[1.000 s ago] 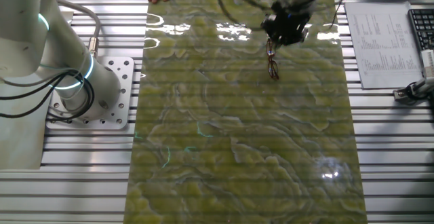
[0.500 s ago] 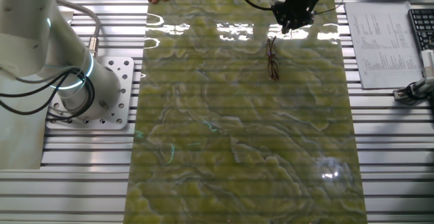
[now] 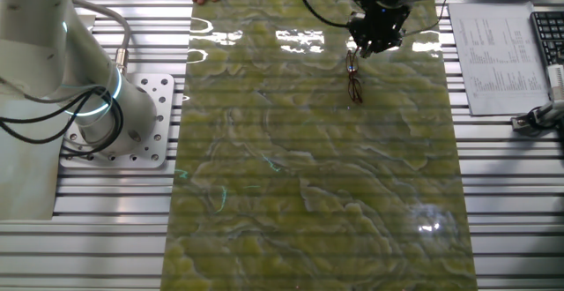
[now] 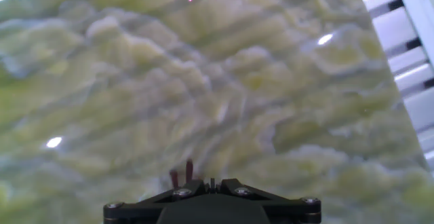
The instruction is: Unfold the leg of the glasses (with one hand)
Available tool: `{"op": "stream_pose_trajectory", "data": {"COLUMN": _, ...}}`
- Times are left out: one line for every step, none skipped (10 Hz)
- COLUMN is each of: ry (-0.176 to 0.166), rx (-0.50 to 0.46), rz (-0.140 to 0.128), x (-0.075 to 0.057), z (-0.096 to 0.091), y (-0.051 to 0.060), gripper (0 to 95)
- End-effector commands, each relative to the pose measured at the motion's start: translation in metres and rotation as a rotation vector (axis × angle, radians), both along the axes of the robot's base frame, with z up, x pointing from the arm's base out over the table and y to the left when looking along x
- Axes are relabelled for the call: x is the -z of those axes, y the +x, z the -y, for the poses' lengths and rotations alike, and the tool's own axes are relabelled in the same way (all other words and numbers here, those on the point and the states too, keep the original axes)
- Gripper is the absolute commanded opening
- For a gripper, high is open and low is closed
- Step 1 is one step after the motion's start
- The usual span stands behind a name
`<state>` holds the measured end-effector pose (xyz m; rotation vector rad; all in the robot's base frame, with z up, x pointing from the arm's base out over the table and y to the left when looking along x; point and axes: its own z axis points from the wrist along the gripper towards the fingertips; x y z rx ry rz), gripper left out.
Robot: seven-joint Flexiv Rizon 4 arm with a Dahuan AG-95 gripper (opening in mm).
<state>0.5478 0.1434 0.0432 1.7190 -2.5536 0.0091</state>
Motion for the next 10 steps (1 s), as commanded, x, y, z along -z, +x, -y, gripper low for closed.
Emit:
{"op": "stream_pose_trajectory", "data": {"ry": 0.004, "rx": -0.021, "rz": -0.002, "x": 0.012, "z": -0.027, "y": 0.006, "gripper": 0.0}}
{"op": "stream_pose_trajectory", "data": {"ry": 0.013, "rx": -0.029, "rz": -0.002, "x": 0.013, "z": -0.027, "y": 0.004, "gripper": 0.0}}
{"op": "stream_pose_trajectory", "data": {"ry": 0.011, "rx": -0.035, "rz": -0.003, "x": 0.014, "z": -0.028, "y": 0.003, "gripper": 0.0}}
{"op": "stream_pose_trajectory", "data": {"ry": 0.0, "rx": -0.035, "rz": -0.002, "x": 0.016, "z": -0.028, "y": 0.001, "gripper": 19.0}}
{"op": "stream_pose_trajectory", "data": {"ry": -0.004, "rx": -0.036, "rz": -0.001, "x": 0.02, "z": -0.026, "y": -0.003, "gripper": 19.0}}
{"op": "stream_pose_trajectory", "data": {"ry": -0.006, "rx": -0.042, "rz": -0.001, "x": 0.021, "z": -0.023, "y": -0.005, "gripper": 19.0}}
{"op": "stream_pose_trajectory", "data": {"ry": -0.01, "rx": -0.045, "rz": -0.001, "x": 0.022, "z": -0.022, "y": -0.005, "gripper": 19.0}}
{"op": "stream_pose_trajectory", "data": {"ry": -0.011, "rx": -0.044, "rz": -0.001, "x": 0.022, "z": -0.021, "y": -0.005, "gripper": 19.0}}
{"op": "stream_pose_trajectory", "data": {"ry": -0.006, "rx": -0.043, "rz": -0.002, "x": 0.022, "z": -0.02, "y": -0.005, "gripper": 19.0}}
{"op": "stream_pose_trajectory", "data": {"ry": -0.002, "rx": -0.045, "rz": -0.003, "x": 0.021, "z": -0.02, "y": -0.005, "gripper": 19.0}}
